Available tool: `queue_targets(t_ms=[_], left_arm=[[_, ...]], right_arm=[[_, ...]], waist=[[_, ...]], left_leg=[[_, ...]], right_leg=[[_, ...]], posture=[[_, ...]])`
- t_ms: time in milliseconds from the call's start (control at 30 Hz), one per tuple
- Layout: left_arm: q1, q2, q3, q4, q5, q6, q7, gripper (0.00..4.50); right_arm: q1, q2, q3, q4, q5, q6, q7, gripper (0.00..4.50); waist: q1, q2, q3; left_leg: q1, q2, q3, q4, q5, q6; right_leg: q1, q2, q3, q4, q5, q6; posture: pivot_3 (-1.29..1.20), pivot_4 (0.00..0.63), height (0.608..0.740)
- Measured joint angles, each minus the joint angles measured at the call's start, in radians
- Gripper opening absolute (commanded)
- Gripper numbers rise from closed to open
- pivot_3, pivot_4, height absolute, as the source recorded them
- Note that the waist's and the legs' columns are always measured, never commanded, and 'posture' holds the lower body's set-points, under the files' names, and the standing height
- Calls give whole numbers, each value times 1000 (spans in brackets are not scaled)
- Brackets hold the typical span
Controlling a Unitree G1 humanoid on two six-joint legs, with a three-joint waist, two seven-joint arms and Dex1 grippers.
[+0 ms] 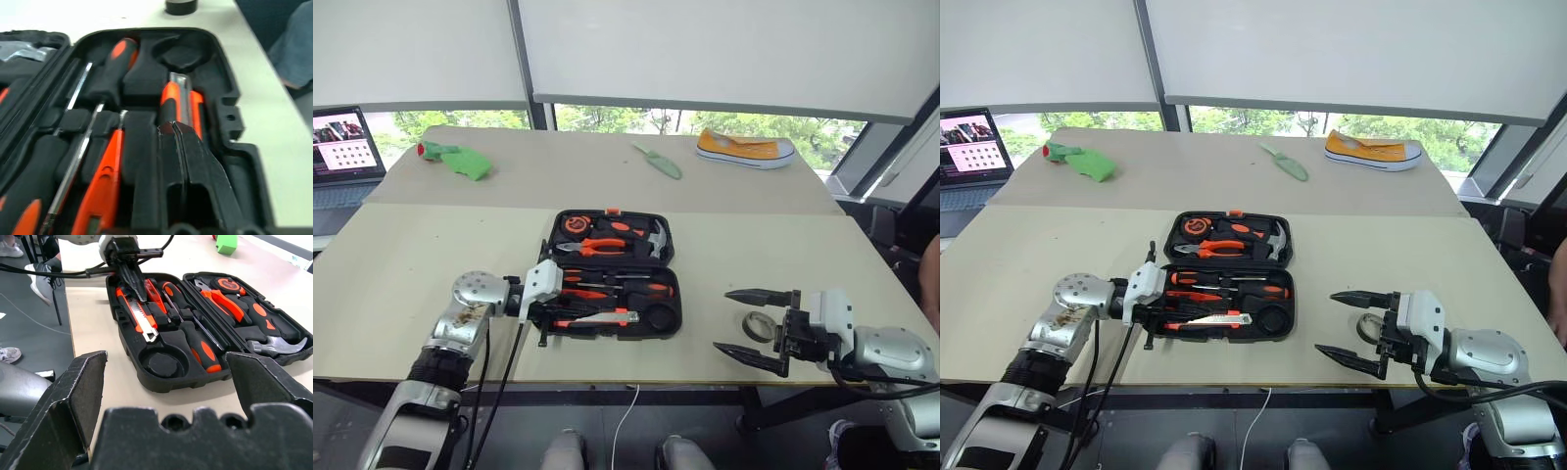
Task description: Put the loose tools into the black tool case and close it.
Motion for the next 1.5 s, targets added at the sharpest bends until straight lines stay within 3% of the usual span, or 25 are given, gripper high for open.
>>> queue_targets(t_ms=[200, 367, 467, 600, 733, 833, 867, 967, 1200, 1300, 1500], left_arm=[[-4, 0, -35, 38, 58, -89, 26, 104], [5, 1, -40, 54, 69, -91, 42, 104], [4, -6, -38, 63, 68, -92, 50, 757], [7, -26, 1, 101, 27, -100, 44, 2139], [38, -77, 90, 80, -112, -67, 26, 3459], [46, -32, 154, -44, -216, 48, 16, 4440], [85, 43, 173, -111, -231, 83, -16, 4440], [191, 112, 210, -183, -261, 133, -47, 4440], [438, 119, 306, -346, -338, 153, -48, 4440], [481, 130, 325, -389, -353, 180, -42, 4440], [483, 95, 311, -442, -357, 194, 4, 4440]], right_arm=[[27, 18, -2, -19, 12, 2, -24, 4500], [36, 21, -6, -34, 19, 12, -54, 4500], [46, 29, -13, -38, 24, 22, -76, 4500], [89, 15, -49, -41, 47, 29, -72, 4500], [122, -7, -158, -39, 62, 42, -84, 4500], [198, -24, -237, -53, 72, 61, -97, 4500], [263, -33, -276, -61, 57, 92, -121, 4500], [350, -35, -328, -21, 31, 135, -154, 4500], [470, -52, -358, 59, -54, 141, -127, 4500], [442, -142, -324, -10, -71, 269, -158, 4500], [225, -255, -151, -134, -71, 525, -235, 4500]], waist=[[-1, 2, -1], [-5, 5, -3], [-4, 8, -7], [-3, 11, -8], [-4, 8, -6], [-5, 7, -5], [-7, 7, -6], [-14, 10, -7], [-14, 10, -7], [-19, 11, -6], [-19, 9, -5]], left_leg=[[15, 0, 0, -1, 0, 0], [16, 0, 0, -1, 0, 0], [16, 0, 0, -2, 0, 0], [15, -1, 1, -2, 0, 0], [12, -1, 1, -2, 0, 0], [11, 0, 0, -3, -1, 0], [13, -1, 0, -6, -2, 0], [16, -1, 2, -11, -4, -1], [16, 0, 2, -11, -4, -1], [16, 0, 3, -11, -7, -7], [15, -1, 2, -11, -6, -6]], right_leg=[[15, 0, 0, -2, -4, 1], [15, -1, 1, -2, -6, -3], [15, -1, 1, -2, -6, -3], [15, -1, 2, -3, -6, -2], [12, -1, 2, -2, -3, 3], [12, 0, 1, -3, -4, 3], [12, -1, 2, -4, -4, 1], [14, -2, 4, -9, -5, 0], [13, -2, 4, -10, -10, -4], [13, -2, 5, -10, -9, -4], [12, -2, 5, -11, -9, -4]], posture=[[0, 150, 740], [0, 150, 740], [0, 150, 740], [0, 150, 740], [0, 150, 740], [0, 150, 740], [0, 150, 740], [0, 150, 740], [0, 150, 740], [0, 150, 740], [0, 150, 740]])
